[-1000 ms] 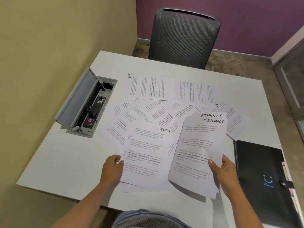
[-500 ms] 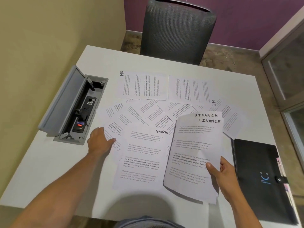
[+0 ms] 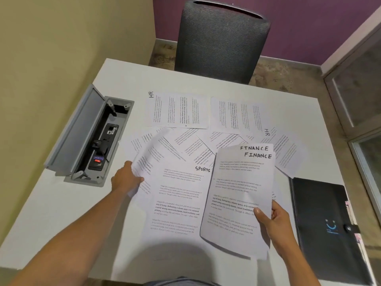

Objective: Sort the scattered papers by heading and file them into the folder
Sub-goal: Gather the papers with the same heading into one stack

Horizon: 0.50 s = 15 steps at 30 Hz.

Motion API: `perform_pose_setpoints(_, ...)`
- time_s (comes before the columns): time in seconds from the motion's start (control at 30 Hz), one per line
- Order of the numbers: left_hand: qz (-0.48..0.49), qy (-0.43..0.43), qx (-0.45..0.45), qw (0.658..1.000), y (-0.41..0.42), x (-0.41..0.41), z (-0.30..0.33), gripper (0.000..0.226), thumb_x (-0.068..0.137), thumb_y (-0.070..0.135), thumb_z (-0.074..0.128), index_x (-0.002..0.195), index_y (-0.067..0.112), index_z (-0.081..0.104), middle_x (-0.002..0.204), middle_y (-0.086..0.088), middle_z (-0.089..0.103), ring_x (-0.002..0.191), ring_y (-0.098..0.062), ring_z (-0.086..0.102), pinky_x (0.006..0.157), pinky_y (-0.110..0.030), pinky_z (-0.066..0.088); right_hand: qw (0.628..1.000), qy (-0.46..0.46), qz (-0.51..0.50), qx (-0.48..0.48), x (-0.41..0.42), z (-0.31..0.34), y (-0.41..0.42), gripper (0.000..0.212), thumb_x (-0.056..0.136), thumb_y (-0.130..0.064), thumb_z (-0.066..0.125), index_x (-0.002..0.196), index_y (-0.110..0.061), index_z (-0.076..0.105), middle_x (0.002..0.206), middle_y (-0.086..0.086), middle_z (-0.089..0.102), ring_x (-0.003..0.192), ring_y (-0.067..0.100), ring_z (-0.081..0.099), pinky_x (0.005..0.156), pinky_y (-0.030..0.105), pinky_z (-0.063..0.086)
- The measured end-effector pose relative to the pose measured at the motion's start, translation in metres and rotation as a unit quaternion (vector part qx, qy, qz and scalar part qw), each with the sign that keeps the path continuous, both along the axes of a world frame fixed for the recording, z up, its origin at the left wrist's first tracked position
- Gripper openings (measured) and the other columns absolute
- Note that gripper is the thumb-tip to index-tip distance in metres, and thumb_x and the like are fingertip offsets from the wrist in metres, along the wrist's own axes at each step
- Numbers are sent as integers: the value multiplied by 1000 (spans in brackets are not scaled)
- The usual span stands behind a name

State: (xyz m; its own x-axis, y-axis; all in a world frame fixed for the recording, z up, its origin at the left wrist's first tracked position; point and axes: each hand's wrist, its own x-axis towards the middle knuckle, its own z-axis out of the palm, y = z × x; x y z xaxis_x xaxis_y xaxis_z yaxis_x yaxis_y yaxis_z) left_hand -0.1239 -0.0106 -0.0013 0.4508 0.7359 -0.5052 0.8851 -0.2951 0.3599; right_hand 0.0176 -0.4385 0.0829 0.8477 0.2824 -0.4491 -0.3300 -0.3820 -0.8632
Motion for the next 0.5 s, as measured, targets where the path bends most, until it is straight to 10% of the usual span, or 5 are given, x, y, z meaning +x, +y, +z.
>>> perform_pose_setpoints(0.2, 86, -176, 50, 979, -27, -22, 22, 20, 87, 13, 67, 77, 10, 50, 73, -8, 56, 66, -29, 56, 54, -34, 43, 1000, -6, -4, 5, -1, 1, -6, 28, 89, -10, 68, 114, -22, 64, 104, -6, 76, 92, 15, 74, 72, 26, 60)
perform_pose_setpoints(0.5, 213, -328, -22, 920, -35, -60, 77, 20, 87, 12, 70, 102, 10, 58, 90, -3, 64, 79, -22, 64, 64, -32, 51, 1000, -2, -2, 31, -9, 1, -7, 29, 89, -12, 67, 116, -22, 63, 106, -5, 74, 94, 17, 72, 65, 22, 59)
